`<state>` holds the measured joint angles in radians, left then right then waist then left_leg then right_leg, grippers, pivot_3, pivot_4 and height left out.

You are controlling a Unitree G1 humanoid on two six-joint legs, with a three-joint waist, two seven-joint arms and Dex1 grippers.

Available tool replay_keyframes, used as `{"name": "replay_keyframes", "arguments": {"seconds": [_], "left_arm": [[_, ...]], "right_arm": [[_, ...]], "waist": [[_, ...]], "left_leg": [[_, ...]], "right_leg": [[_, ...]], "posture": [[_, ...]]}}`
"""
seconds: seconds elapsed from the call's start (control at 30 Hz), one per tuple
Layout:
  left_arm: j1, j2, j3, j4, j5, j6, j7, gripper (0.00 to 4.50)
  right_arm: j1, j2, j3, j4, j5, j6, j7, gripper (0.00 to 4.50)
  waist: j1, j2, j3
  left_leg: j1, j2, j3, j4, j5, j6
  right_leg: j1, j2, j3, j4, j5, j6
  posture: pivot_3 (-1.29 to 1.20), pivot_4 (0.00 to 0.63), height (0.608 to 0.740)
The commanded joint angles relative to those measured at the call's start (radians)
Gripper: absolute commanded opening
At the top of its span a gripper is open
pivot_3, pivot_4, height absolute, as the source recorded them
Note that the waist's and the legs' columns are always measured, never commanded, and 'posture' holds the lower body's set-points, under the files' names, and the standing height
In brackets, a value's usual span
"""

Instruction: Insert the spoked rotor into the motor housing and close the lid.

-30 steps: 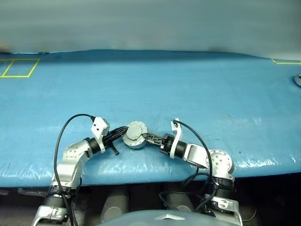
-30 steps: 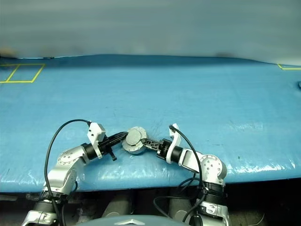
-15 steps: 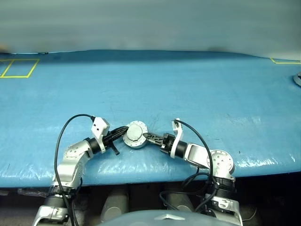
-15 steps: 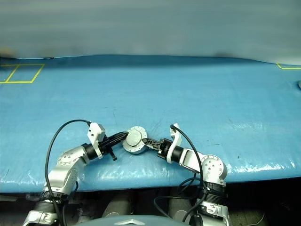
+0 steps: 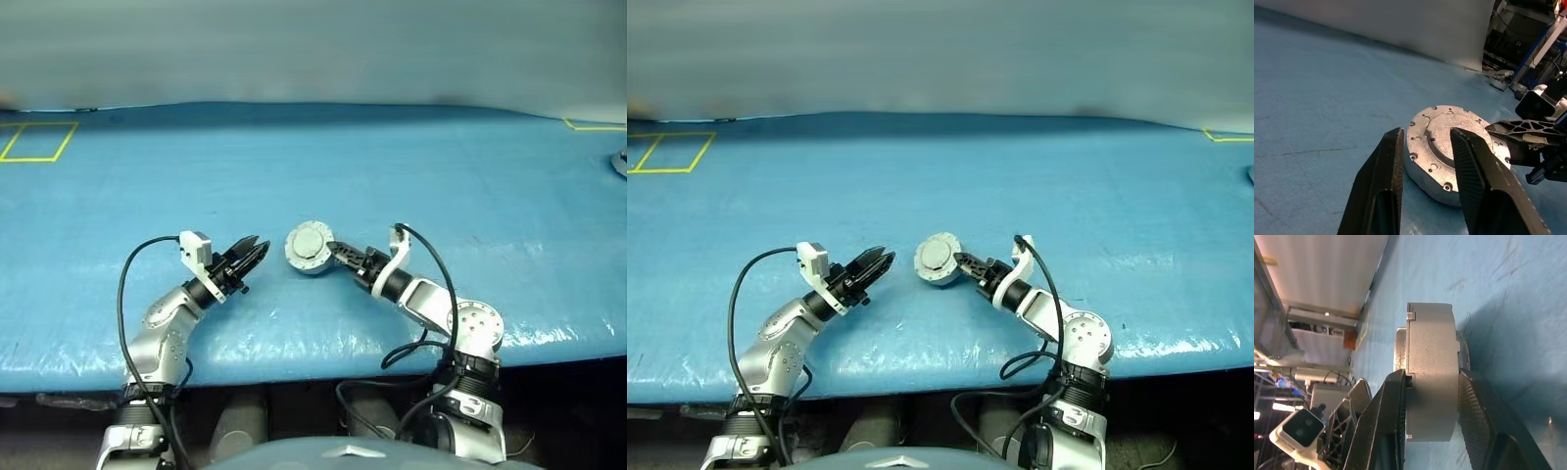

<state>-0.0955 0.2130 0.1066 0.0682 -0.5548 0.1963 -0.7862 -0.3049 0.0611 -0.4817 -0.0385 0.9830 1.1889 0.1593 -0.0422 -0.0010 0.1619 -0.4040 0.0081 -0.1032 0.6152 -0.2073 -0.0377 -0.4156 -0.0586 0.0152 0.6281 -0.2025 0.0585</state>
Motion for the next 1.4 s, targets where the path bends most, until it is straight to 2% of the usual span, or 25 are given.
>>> {"name": "replay_keyframes", "arguments": {"seconds": [0.03,0.13,0.17,0.47,0.7,1.0,1.33,1.4], "left_arm": [[-0.008,-0.042,0.020,-0.022,-0.085,0.043,-0.006,3.31],[0.003,-0.094,0.023,-0.035,-0.150,0.087,-0.008,4.31],[0.006,-0.110,0.021,-0.038,-0.165,0.103,0.000,4.48],[0.017,-0.217,0.055,-0.077,-0.410,0.345,0.069,4.48],[-0.017,-0.265,0.071,-0.066,-0.488,0.417,0.097,4.48],[-0.039,-0.285,0.073,-0.061,-0.515,0.441,0.096,4.48],[-0.062,-0.302,0.052,-0.032,-0.478,0.417,0.091,4.48],[-0.064,-0.309,0.051,-0.026,-0.475,0.411,0.097,4.11]], "right_arm": [[-0.069,0.022,-0.046,-0.028,0.130,-0.053,-0.010,1.19],[-0.082,0.035,-0.055,-0.048,0.193,-0.064,-0.039,1.19],[-0.082,0.039,-0.048,-0.058,0.214,-0.063,-0.046,1.19],[-0.022,0.057,0.064,-0.144,0.413,-0.043,-0.088,1.19],[0.034,0.024,0.155,-0.159,0.434,-0.064,-0.106,1.19],[0.053,-0.019,0.203,-0.153,0.462,-0.106,-0.113,1.19],[0.070,-0.041,0.256,-0.184,0.515,-0.125,-0.098,1.19],[0.077,-0.046,0.270,-0.192,0.524,-0.128,-0.099,1.19]], "waist": [[-0.003,0.001,0.001],[-0.007,0.001,0.001],[-0.008,0.001,0.001],[-0.019,0.001,0.001],[-0.018,0.001,0.001],[-0.018,0.001,0.001],[-0.018,0.001,0.001],[-0.017,0.001,0.001]], "left_leg": [[0.000,0.000,0.000,0.000,0.000,0.000],[-0.001,0.000,0.000,0.000,0.000,0.000],[-0.001,0.000,0.000,0.000,0.000,0.000],[-0.002,0.000,-0.002,0.001,0.000,0.001],[-0.005,0.000,-0.003,0.006,0.000,0.001],[-0.006,0.000,-0.004,0.007,-0.001,0.001],[-0.006,0.000,-0.004,0.007,-0.001,0.001],[-0.006,0.000,-0.004,0.007,-0.001,0.001]], "right_leg": [[0.000,0.000,0.000,0.000,0.000,0.000],[0.000,0.000,0.000,0.000,0.000,0.000],[0.000,0.001,0.000,0.000,0.000,0.000],[0.000,0.002,0.000,0.000,0.000,0.000],[0.000,0.002,0.000,0.000,0.000,0.000],[-0.001,0.003,0.000,0.000,0.000,0.001],[-0.001,0.003,0.000,0.000,0.000,0.001],[-0.001,0.003,0.000,0.000,0.000,0.001]], "posture": [[0.00,0.150,0.740],[0.00,0.150,0.740],[0.00,0.150,0.740],[0.00,0.150,0.740],[0.00,0.150,0.740],[0.00,0.150,0.740],[0.00,0.150,0.740],[0.00,0.150,0.740]]}}
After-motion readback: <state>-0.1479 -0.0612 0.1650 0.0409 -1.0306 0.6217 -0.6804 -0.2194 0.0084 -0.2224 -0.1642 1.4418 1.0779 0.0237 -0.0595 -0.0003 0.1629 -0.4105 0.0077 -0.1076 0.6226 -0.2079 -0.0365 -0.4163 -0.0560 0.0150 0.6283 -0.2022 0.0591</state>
